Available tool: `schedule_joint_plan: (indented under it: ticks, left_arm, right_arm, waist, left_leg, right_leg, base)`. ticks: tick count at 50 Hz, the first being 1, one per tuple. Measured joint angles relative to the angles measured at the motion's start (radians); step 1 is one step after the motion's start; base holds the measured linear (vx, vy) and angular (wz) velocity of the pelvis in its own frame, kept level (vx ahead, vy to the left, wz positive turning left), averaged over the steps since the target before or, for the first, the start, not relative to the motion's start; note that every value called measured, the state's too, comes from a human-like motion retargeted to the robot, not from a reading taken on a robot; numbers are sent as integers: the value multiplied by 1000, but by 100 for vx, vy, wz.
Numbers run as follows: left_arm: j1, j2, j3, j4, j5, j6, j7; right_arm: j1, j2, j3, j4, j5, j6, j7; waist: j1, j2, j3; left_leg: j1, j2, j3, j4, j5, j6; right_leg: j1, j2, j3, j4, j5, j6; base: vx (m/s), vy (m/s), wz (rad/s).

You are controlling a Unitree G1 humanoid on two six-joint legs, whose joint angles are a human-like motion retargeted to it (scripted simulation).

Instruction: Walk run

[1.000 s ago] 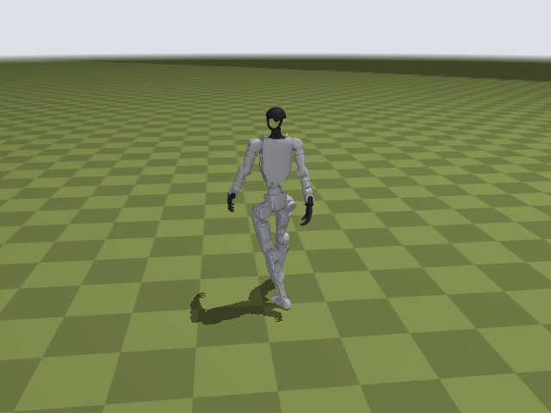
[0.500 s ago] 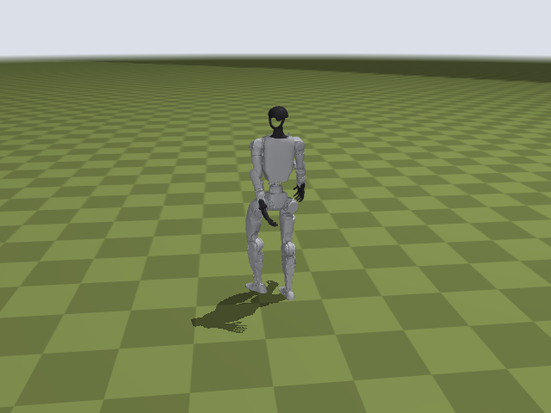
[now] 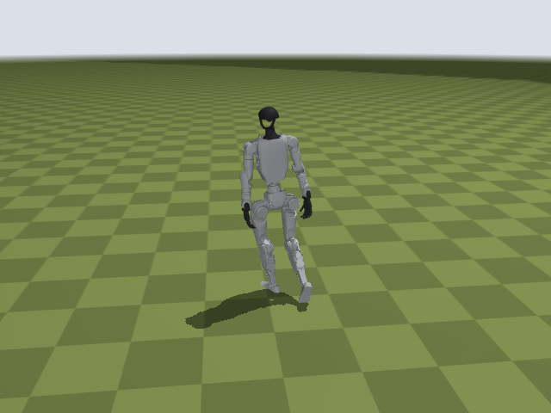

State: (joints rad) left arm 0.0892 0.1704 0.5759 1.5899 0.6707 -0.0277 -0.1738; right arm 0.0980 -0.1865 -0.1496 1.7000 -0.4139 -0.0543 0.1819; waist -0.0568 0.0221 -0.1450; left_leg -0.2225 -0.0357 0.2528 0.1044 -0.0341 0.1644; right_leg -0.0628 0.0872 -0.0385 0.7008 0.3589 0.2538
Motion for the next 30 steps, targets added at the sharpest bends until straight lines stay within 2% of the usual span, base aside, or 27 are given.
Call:
schedule_joint_plan:
  ticks: [5, 7, 9, 12, 14, 15, 17, 18, 20, 21, 25, 27, 30]
  left_arm:
    - [-93, 24, -71, -143, -35, -85, -54]
    - [-122, 39, -100, -200, -51, -122, -72]
    - [-147, 56, -121, -244, -56, -155, -80]
    - [-172, 81, -144, -286, -50, -185, -84]
    - [-170, 89, -147, -301, -35, -192, -84]
    - [-165, 89, -145, -306, -26, -192, -82]
    - [-143, 80, -135, -301, -10, -191, -72]
    - [-129, 72, -128, -293, -4, -189, -65]
    - [-100, 50, -114, -259, 9, -181, -52]
    - [-81, 36, -110, -235, 17, -173, -50]
    - [5, -20, -103, -116, 80, -119, -48]
    - [49, -38, -85, -50, 152, -75, -37]
    - [118, -75, -86, 15, 249, 25, 9]
  right_arm:
    - [144, 11, -63, 0, -17, -9, 22]
    - [176, 10, -72, 0, -19, -2, 50]
    - [195, 11, -86, 0, -33, 11, 68]
    - [198, 20, -107, 0, -53, 25, 79]
    - [185, 24, -108, 0, -50, 21, 79]
    - [175, 25, -107, 0, -46, 16, 79]
    - [149, 22, -102, -8, -39, 3, 73]
    - [136, 21, -98, -22, -35, 0, 69]
    - [104, 15, -95, -55, -30, -2, 59]
    - [90, 12, -98, -72, -29, -4, 50]
    - [44, -8, -119, -115, -9, -8, 6]
    - [18, -18, -122, -102, 27, -5, -6]
    - [-30, -38, -166, -57, 78, 12, 6]
  waist:
    - [-98, 57, 17]
    - [-140, 54, 22]
    - [-171, 37, 28]
    - [-205, 15, 42]
    - [-222, 17, 52]
    - [-230, 20, 57]
    - [-241, 21, 60]
    - [-246, 26, 61]
    - [-266, 33, 58]
    - [-282, 39, 53]
    - [-397, 78, 44]
    - [-391, 86, 27]
    - [-323, 46, 8]
  left_leg:
    - [84, -22, -130, -33, -26, -2]
    - [113, -58, -174, -40, -38, 3]
    - [146, -98, -204, -42, -56, 6]
    - [206, -140, -243, -40, -88, 6]
    - [248, -143, -266, -41, -107, 3]
    - [267, -144, -276, -42, -116, 1]
    - [301, -147, -285, -41, -131, -4]
    - [314, -147, -288, -38, -137, -5]
    - [329, -148, -284, -24, -139, -11]
    - [335, -145, -284, -13, -129, -19]
    - [356, -108, -326, 74, -17, -78]
    - [337, -103, -319, 167, 127, -117]
    - [247, -128, -297, 411, 363, -205]
  right_leg:
    - [-155, -102, -133, -21, -239, -109]
    - [-201, -126, -115, -145, -283, -99]
    - [-233, -153, -85, -299, -270, -99]
    - [-280, -203, -101, -485, -278, -146]
    - [-316, -181, -68, -584, -294, -188]
    - [-333, -171, -63, -632, -298, -191]
    - [-349, -166, -87, -697, -331, -124]
    - [-352, -162, -101, -711, -341, -114]
    - [-355, -151, -76, -700, -349, -118]
    - [-348, -148, -65, -681, -335, -147]
    - [-281, -160, -148, -677, -187, -225]
    - [-245, -144, -58, -671, -218, -247]
    - [-178, -203, -82, -657, -265, -232]
  base:
    - [65, -4, 118]
    - [60, -10, 128]
    - [59, -14, 102]
    - [64, -22, 77]
    - [68, -28, 55]
    - [60, -26, 41]
    - [63, -28, 26]
    - [68, -31, 23]
    - [73, -34, 43]
    - [65, -27, 79]
    - [76, -33, 147]
    - [77, -44, 62]
    - [72, -35, 21]
